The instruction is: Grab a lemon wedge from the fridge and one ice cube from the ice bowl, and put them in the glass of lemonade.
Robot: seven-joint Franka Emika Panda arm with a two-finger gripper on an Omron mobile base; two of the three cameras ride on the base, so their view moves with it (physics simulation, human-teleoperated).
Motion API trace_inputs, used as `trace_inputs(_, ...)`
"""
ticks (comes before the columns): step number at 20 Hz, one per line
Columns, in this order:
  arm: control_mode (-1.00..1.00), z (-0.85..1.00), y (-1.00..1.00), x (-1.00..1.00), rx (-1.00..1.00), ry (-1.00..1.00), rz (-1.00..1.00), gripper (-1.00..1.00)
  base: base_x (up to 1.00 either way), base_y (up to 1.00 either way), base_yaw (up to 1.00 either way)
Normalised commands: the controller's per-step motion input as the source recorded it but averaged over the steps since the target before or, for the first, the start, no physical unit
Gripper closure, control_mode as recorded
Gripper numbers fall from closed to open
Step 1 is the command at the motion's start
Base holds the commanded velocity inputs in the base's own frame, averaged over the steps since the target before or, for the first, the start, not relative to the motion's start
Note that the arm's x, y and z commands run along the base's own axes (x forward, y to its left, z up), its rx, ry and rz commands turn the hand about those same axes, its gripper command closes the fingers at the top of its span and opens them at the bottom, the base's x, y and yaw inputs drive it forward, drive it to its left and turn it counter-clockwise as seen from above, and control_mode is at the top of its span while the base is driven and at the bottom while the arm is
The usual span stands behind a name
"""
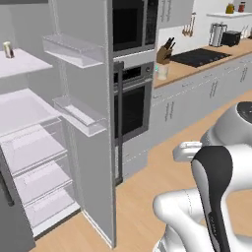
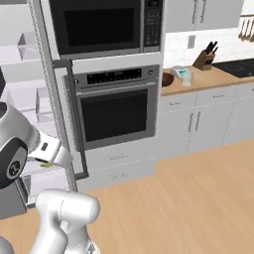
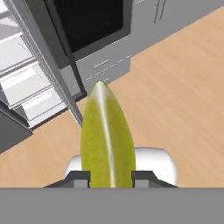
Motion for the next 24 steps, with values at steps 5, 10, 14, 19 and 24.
trace_inputs(5, 1.0, 0.0, 0.0, 0.0, 0.0, 0.0, 0.0, 1.0, 0.41, -0.82, -0.31)
trace_inputs(10, 1.0, 0.0, 0.0, 0.0, 0.0, 0.0, 0.0, 1.0, 0.88, -0.81, -0.14)
trace_inputs(14, 1.0, 0.0, 0.0, 0.0, 0.0, 0.0, 0.0, 1.0, 1.0, -0.08, -0.28)
trace_inputs(19, 1.0, 0.0, 0.0, 0.0, 0.0, 0.0, 0.0, 1.0, 1.0, 0.02, -0.26)
trace_inputs(24, 1.0, 0.0, 0.0, 0.0, 0.0, 0.0, 0.0, 1.0, 1.0, 0.0, -0.11)
